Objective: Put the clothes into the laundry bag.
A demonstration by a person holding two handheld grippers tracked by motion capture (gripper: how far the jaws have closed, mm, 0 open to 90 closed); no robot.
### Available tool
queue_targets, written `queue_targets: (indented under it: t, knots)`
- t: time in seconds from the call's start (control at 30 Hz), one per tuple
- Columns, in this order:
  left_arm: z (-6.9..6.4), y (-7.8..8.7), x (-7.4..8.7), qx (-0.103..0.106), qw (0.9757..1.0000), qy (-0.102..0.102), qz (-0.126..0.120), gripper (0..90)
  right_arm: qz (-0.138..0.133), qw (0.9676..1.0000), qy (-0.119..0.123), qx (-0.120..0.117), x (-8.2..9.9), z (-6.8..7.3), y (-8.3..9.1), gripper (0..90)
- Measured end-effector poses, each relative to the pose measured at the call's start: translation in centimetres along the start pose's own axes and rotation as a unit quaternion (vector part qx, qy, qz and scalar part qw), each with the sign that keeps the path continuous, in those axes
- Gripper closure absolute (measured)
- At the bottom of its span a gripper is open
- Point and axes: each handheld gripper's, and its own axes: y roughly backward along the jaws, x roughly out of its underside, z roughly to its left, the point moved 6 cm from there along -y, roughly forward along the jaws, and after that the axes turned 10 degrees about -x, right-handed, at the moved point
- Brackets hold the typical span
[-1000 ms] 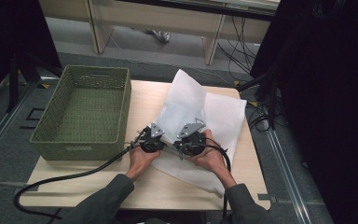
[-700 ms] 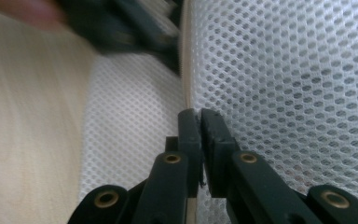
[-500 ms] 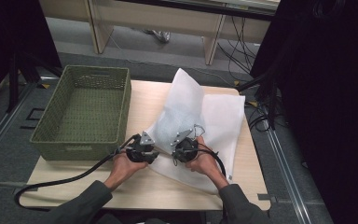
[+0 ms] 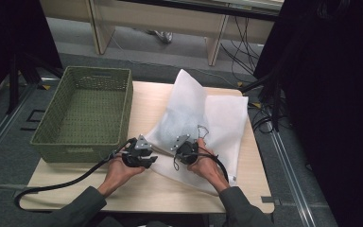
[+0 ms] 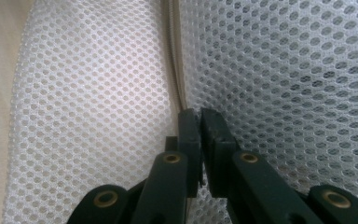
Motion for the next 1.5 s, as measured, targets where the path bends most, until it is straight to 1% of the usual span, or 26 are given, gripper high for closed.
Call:
queue_targets:
  t: [0.17, 0.23, 0.3, 0.37, 0.4, 0.47, 0.53, 0.57, 0.6, 0.63, 0.67, 0.7, 0.77, 0.8, 0.83, 0.87, 0.93, 1.03, 1.07, 1.17, 1.23, 1.27, 1.33, 1.4, 1.47, 1.5]
  knots:
    - [0.0, 0.3, 0.0, -0.002, 0.9999, -0.014, -0.003, 64.0, -0.002, 0.9999, 0.007, 0.009, 0.1, 0.0, -0.1, 84.8]
    - [-0.1, 0.3, 0.0, 0.001, 1.0, -0.005, 0.0, 63.9, -0.014, 0.9999, -0.002, -0.007, 0.1, 0.0, 0.2, 81.5]
    - [0.0, 0.4, 0.0, 0.002, 0.9999, -0.017, 0.001, 63.8, -0.041, 0.999, 0.001, -0.019, 0.0, 0.1, 1.2, 78.6]
    - [-0.2, 0.5, 0.0, 0.003, 0.9999, -0.011, -0.002, 63.6, -0.072, 0.9967, -0.012, -0.035, 0.1, 0.3, 2.7, 76.6]
    - [-0.4, 0.5, 0.0, 0.008, 0.9999, -0.005, -0.004, 63.3, -0.08, 0.9961, -0.013, -0.033, 0.2, 0.3, 3.4, 75.7]
    - [-0.3, 0.7, -0.2, 0.007, 0.9998, -0.018, -0.006, 63.0, -0.112, 0.9931, -0.008, -0.035, 0.4, 0.3, 4.4, 73.5]
    - [-0.5, 0.9, -0.1, 0.009, 0.9999, -0.012, -0.003, 62.5, -0.13, 0.991, -0.016, -0.026, 0.6, 0.3, 5.4, 71.0]
    - [-0.5, 1.0, -0.2, 0.012, 0.9997, -0.02, -0.007, 62.2, -0.142, 0.9895, -0.016, -0.023, 0.6, 0.2, 6.0, 69.1]
    - [-0.5, 1.1, -0.2, 0.011, 0.9997, -0.022, -0.009, 61.9, -0.149, 0.9885, -0.02, -0.015, 0.7, 0.1, 6.5, 66.6]
    - [-0.6, 1.1, -0.2, 0.014, 0.9998, -0.008, -0.011, 61.7, -0.151, 0.9882, -0.023, -0.001, 1.0, -0.1, 7.0, 63.5]
    - [-0.6, 1.3, -0.3, 0.013, 0.9998, -0.012, -0.008, 61.5, -0.158, 0.9872, -0.019, 0.008, 1.2, -0.2, 7.6, 61.6]
    - [-0.5, 1.4, -0.3, 0.011, 0.9997, -0.021, -0.01, 61.4, -0.164, 0.986, -0.031, 0.0, 1.5, -0.1, 8.3, 62.1]
    - [-0.7, 1.4, -0.3, 0.018, 0.9997, -0.012, -0.012, 61.3, -0.174, 0.9841, -0.032, 0.018, 2.3, -0.2, 9.6, 61.3]
    - [-0.8, 1.5, -0.4, 0.018, 0.9997, -0.013, -0.012, 61.2, -0.172, 0.9843, -0.029, 0.026, 2.9, -0.2, 10.1, 60.1]
    - [-0.7, 1.5, -0.4, 0.016, 0.9996, -0.02, -0.015, 61.2, -0.168, 0.9843, -0.044, 0.034, 3.6, -0.2, 10.6, 58.8]
    - [-0.7, 1.5, -0.4, 0.016, 0.9996, -0.018, -0.014, 61.1, -0.164, 0.9849, -0.043, 0.037, 4.3, -0.2, 11.0, 57.9]
    - [-0.9, 1.5, -0.3, 0.017, 0.9998, -0.01, -0.01, 61.2, -0.153, 0.985, -0.063, 0.051, 5.7, -0.2, 11.4, 55.8]
    - [-1.3, 1.1, -0.6, 0.024, 0.9996, -0.002, -0.015, 61.6, -0.142, 0.9854, -0.081, 0.048, 7.0, 0.0, 11.0, 52.9]
    - [-1.4, 1.0, -0.7, 0.026, 0.9995, -0.01, -0.014, 61.8, -0.138, 0.9863, -0.076, 0.047, 7.1, 0.0, 10.8, 52.5]
    - [-2.3, 0.6, -1.1, 0.037, 0.999, -0.008, -0.022, 62.1, -0.132, 0.9875, -0.071, 0.048, 6.6, 0.1, 10.2, 52.5]
    - [-2.3, 0.1, -1.3, 0.049, 0.9984, 0.012, -0.026, 62.7, -0.125, 0.9886, -0.064, 0.055, 6.1, 0.3, 9.8, 52.5]
    - [-2.3, -0.2, -1.2, 0.043, 0.9986, 0.023, -0.021, 62.9, -0.12, 0.9894, -0.058, 0.058, 5.7, 0.4, 9.5, 52.5]
    - [-2.1, -0.5, -1.2, 0.043, 0.9986, 0.022, -0.021, 64.1, -0.108, 0.9912, -0.032, 0.07, 4.7, 0.4, 8.7, 52.7]
    - [-2.1, -0.7, -1.3, 0.036, 0.9986, 0.024, -0.03, 64.8, -0.095, 0.9925, -0.034, 0.069, 4.0, 0.5, 8.0, 53.9]
    - [-2.2, -0.8, -1.4, 0.036, 0.9984, 0.025, -0.035, 65.2, -0.08, 0.9929, -0.023, 0.084, 3.2, 0.2, 7.4, 60.7]
    - [-2.2, -0.8, -1.5, 0.038, 0.9984, 0.023, -0.036, 65.3, -0.075, 0.9931, -0.014, 0.089, 3.0, 0.1, 7.3, 71.2]
